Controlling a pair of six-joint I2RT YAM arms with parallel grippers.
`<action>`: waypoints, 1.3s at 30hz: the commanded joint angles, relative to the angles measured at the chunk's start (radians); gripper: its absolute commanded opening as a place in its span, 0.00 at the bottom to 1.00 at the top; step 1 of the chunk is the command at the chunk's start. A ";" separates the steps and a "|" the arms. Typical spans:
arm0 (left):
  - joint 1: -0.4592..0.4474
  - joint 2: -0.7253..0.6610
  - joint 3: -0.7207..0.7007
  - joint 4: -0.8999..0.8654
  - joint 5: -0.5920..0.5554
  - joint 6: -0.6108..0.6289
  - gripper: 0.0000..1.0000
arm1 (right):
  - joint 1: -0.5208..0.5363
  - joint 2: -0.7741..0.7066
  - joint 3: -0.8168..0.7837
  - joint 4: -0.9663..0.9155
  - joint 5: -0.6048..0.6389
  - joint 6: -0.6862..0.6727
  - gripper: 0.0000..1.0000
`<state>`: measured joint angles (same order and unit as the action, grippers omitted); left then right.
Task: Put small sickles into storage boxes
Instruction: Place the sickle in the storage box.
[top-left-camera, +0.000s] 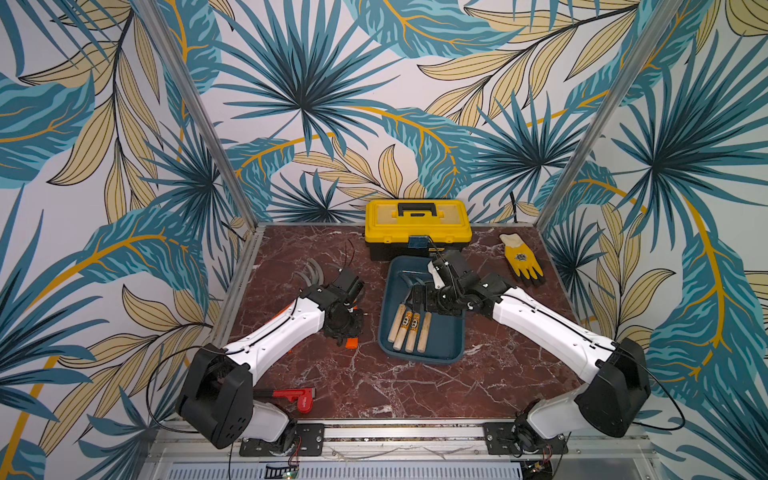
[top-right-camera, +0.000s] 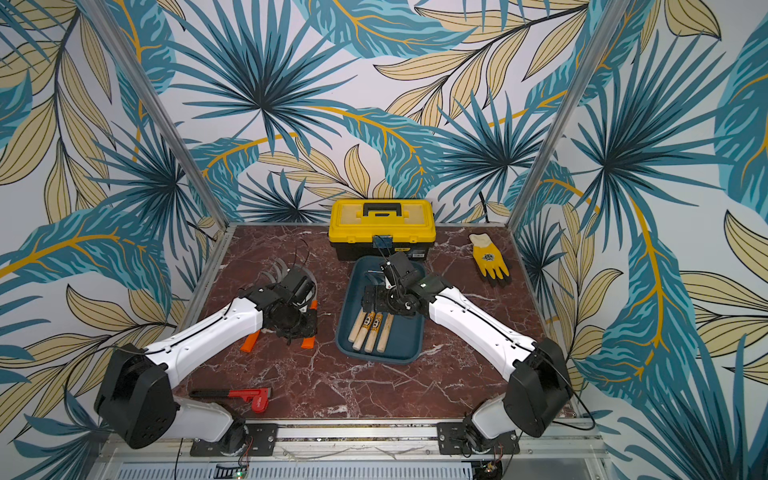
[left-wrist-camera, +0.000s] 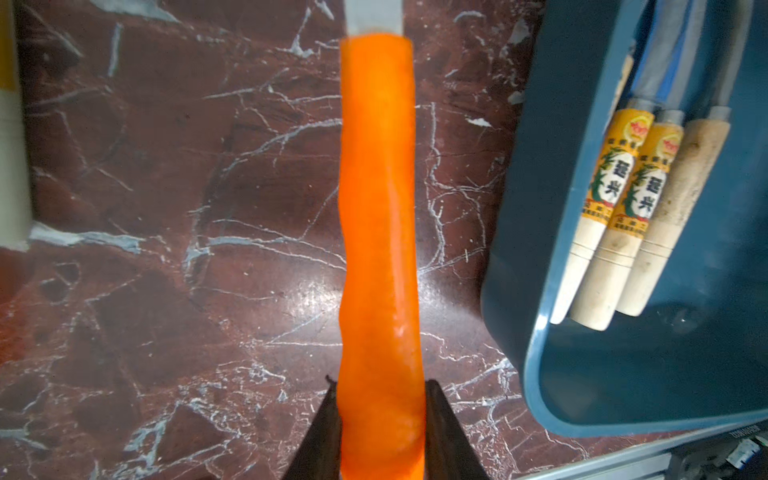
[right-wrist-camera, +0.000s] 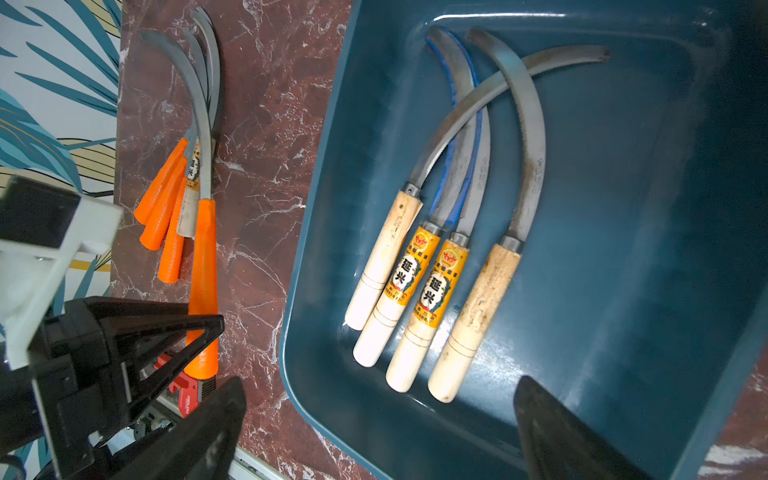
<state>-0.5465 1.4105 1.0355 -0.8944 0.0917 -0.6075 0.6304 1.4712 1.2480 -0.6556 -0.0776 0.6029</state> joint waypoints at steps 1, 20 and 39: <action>-0.031 -0.033 0.010 -0.012 0.006 -0.030 0.01 | 0.006 -0.026 -0.017 -0.023 0.044 0.003 1.00; -0.196 0.054 0.171 -0.029 0.021 -0.079 0.01 | -0.007 -0.090 0.016 -0.149 0.097 -0.053 1.00; -0.295 0.361 0.441 -0.027 0.081 -0.043 0.01 | -0.133 -0.275 -0.103 -0.217 0.090 -0.079 0.99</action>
<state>-0.8314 1.7424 1.4315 -0.9245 0.1547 -0.6716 0.5133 1.2186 1.1690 -0.8360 0.0109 0.5411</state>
